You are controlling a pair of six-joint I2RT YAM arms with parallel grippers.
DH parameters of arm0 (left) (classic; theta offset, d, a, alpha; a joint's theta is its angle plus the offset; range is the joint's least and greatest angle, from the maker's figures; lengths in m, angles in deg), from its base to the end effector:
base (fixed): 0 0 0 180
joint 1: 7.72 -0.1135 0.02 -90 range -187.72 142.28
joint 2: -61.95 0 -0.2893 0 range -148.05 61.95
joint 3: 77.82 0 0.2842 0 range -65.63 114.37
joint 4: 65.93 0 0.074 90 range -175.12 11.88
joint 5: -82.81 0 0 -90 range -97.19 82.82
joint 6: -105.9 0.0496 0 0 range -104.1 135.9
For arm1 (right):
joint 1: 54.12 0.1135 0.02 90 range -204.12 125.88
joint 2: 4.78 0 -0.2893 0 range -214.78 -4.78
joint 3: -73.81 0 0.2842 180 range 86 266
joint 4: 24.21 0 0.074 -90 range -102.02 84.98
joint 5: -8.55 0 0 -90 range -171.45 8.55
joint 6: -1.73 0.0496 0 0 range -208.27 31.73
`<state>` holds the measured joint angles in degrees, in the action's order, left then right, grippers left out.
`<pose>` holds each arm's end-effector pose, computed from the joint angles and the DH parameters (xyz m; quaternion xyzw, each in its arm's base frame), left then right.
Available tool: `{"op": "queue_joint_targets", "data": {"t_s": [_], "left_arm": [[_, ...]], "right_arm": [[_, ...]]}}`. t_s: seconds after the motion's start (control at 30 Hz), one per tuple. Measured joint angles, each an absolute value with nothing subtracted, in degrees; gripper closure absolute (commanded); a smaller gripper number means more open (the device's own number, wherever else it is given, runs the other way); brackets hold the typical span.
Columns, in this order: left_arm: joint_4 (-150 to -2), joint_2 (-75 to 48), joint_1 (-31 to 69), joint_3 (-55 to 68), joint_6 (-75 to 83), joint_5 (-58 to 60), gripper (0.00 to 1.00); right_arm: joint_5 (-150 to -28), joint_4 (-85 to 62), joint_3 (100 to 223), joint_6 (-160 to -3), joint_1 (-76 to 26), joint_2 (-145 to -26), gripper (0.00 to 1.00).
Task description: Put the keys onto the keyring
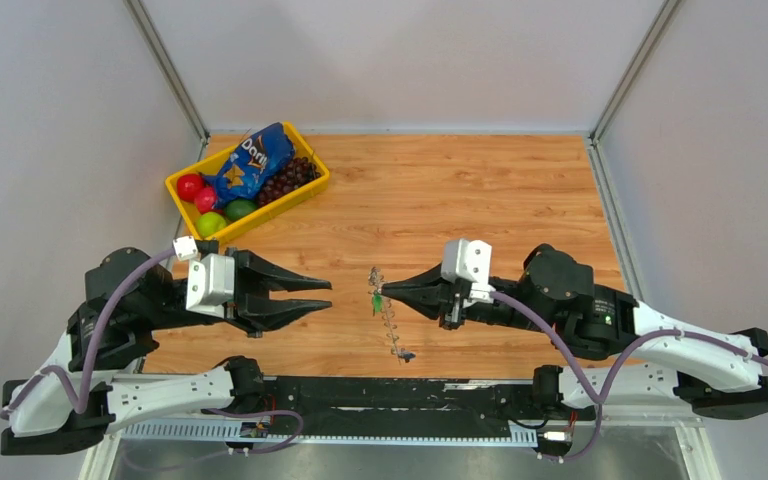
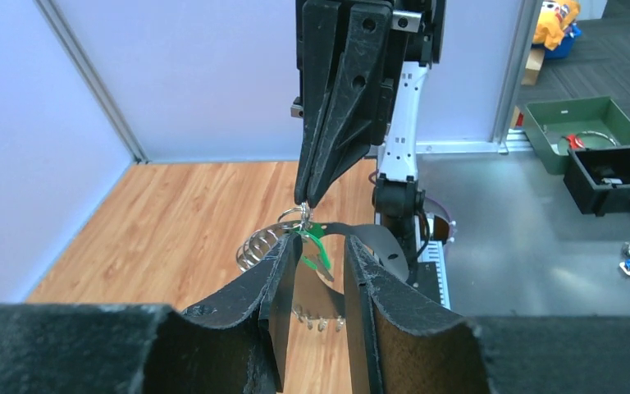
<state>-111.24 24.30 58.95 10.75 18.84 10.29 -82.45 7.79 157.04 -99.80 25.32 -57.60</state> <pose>0.0223 -0.0893 0.5227 0.4714 0.4808 -0.4733 0.5680 0.0383 0.2104 0.4844 -0.5154 0.4982 0.3946 0.5748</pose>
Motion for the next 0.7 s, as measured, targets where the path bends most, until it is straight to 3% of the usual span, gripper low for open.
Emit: {"op": "queue_joint_targets", "data": {"t_s": [0.33, 0.7], "left_arm": [[-102.94, 21.44, 58.95, 8.10, 17.79, 10.79, 0.62], [-92.44, 20.74, 58.95, 6.59, 18.03, 12.87, 0.54]], "right_arm": [[-82.19, -6.20, 153.61, -98.60, 25.32, -54.08, 1.00], [-84.57, -13.48, 153.53, -96.32, 25.32, -53.64, 1.00]]}}
